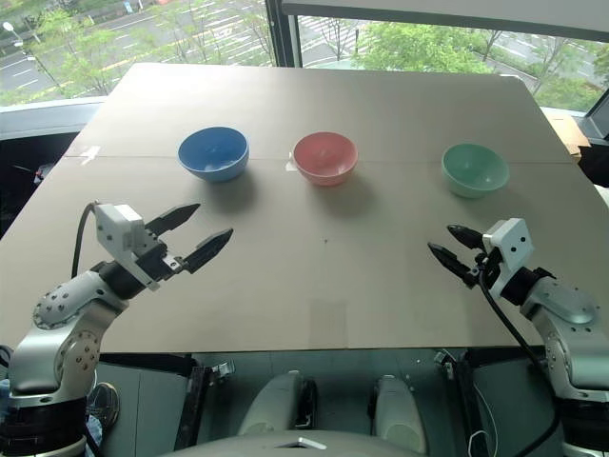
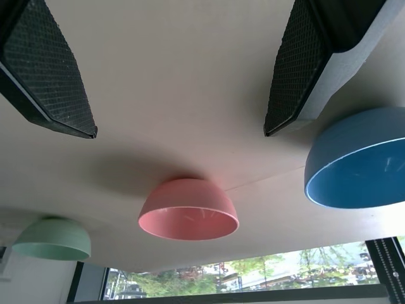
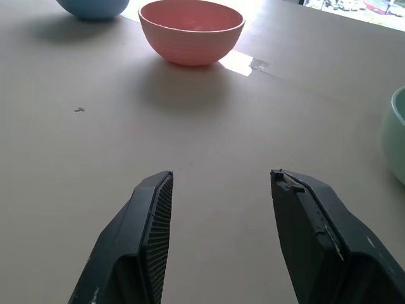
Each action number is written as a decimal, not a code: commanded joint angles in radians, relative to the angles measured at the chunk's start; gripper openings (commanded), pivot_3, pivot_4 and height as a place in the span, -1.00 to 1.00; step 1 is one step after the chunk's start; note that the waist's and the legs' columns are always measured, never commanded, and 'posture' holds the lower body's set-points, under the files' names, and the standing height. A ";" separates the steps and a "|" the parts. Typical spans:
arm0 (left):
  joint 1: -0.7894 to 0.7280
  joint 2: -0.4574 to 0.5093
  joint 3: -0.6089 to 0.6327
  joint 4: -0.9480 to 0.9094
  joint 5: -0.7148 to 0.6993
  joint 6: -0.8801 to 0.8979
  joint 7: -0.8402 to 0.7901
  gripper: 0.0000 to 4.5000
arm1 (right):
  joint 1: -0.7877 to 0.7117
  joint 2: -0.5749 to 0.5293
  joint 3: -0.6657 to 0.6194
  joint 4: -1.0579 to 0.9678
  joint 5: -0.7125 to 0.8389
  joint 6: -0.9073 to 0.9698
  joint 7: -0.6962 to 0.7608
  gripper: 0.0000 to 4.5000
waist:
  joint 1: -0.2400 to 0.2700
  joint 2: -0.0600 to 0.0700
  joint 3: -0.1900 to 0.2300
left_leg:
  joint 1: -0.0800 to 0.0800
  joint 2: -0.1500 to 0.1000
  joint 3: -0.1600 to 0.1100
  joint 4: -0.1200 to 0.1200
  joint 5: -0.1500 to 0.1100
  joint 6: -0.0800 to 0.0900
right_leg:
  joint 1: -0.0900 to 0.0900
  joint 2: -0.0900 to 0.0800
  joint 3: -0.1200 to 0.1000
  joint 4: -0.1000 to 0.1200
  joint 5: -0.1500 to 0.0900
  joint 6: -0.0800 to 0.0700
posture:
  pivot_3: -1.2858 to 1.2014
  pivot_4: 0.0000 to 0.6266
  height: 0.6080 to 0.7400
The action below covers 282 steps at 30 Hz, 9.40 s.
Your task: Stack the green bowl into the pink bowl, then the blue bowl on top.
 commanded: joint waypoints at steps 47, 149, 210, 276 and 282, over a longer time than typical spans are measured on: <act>0.407 0.106 0.510 -0.282 -0.431 0.110 -0.110 1.00 | -1.292 0.522 0.628 1.409 -0.740 -0.427 -0.124 0.66 | -0.056 0.006 0.004 | -0.002 0.001 0.000 -0.010 0.005 -0.008 | -0.008 0.003 -0.001 0.002 -0.002 -0.003 | 0.03 -0.52 1.00; 0.035 0.130 0.124 -0.111 -0.316 0.071 -0.183 1.00 | -1.023 0.000 0.327 1.283 -0.523 -0.143 0.032 -0.99 | -0.027 -0.001 0.001 | -0.002 0.001 0.004 -0.010 0.005 -0.007 | -0.010 0.003 0.004 0.002 -0.002 -0.004 | 0.03 -0.52 1.00; -0.511 0.182 -0.239 0.484 0.319 -0.046 -0.007 1.00 | -0.411 -0.034 -0.292 -0.418 0.367 0.753 0.173 0.55 | 0.005 -0.004 -0.001 | -0.003 -0.001 -0.001 -0.009 0.004 -0.006 | -0.007 0.004 -0.002 0.002 -0.002 -0.004 | 0.03 -0.52 1.00; -0.903 0.074 -0.572 0.496 0.430 -0.513 -0.703 -0.99 | -0.226 -0.253 -0.225 -0.378 0.541 0.516 0.008 0.56 | 0.004 -0.005 -0.001 | -0.017 0.000 -0.004 0.007 0.002 -0.003 | -0.013 0.004 -0.004 0.004 -0.001 -0.001 | 0.03 -0.52 1.00; -0.807 0.135 -0.581 0.348 0.360 -0.459 -0.788 -0.99 | -0.226 -0.249 -0.210 -0.375 0.538 0.509 0.010 0.56 | 0.006 -0.005 -0.001 | -0.017 0.000 -0.004 0.008 0.001 -0.001 | -0.013 0.004 -0.004 0.004 0.000 -0.001 | 0.03 -0.52 1.00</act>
